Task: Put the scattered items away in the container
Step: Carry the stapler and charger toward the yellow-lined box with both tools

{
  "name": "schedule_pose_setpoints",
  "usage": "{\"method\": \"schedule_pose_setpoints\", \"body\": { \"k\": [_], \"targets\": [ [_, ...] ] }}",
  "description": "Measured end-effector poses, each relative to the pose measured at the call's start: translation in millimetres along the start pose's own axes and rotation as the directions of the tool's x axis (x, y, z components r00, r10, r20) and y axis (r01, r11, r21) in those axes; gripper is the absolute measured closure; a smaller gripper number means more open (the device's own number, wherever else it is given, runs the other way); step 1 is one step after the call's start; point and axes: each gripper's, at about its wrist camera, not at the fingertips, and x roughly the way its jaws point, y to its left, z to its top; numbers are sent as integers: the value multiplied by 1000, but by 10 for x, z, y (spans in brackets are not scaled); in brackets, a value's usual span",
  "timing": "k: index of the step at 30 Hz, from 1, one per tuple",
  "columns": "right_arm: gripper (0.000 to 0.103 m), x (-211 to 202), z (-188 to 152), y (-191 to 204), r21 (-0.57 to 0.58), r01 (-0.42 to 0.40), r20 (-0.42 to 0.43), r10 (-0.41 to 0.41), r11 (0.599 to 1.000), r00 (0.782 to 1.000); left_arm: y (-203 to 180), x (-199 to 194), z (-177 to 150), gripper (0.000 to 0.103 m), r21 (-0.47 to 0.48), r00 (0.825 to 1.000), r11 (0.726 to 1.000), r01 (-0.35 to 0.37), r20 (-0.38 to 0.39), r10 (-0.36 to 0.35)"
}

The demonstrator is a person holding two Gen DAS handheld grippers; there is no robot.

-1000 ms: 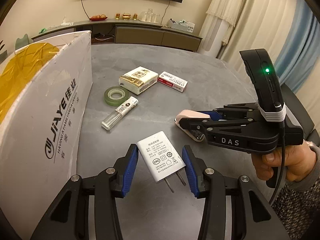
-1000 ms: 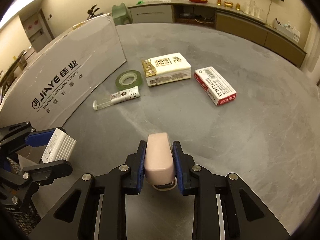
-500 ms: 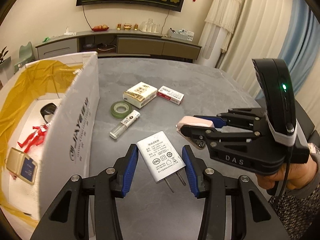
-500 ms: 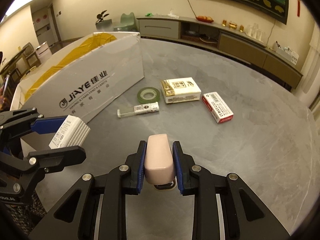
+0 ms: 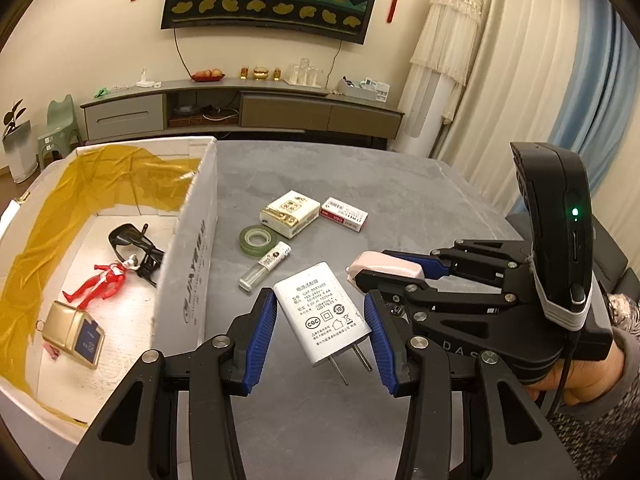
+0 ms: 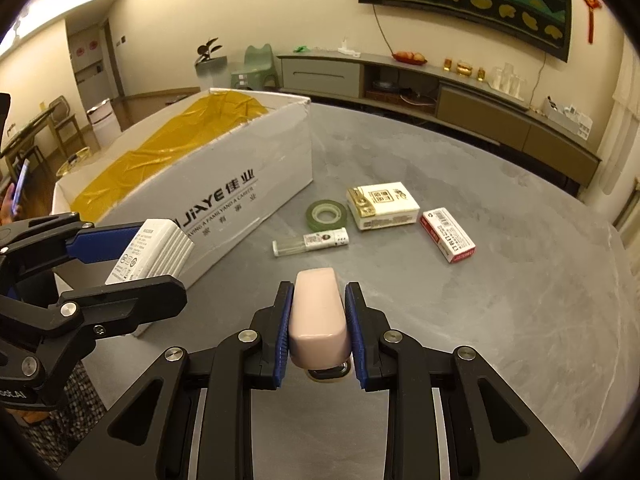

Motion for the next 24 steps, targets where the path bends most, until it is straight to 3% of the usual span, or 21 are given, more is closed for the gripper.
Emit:
{"method": "schedule_pose_setpoints", "body": {
  "k": [13,24],
  "targets": [
    [76,-507,115,409,22,19,136,-22,1000,990,263,-436,130,56,-77,994,997,29,107,-20],
    [76,-677,418,705,6,11,181,-12,1000,983,576,-765,181,56,-159,982,986,54,188,-24]
  ]
}}
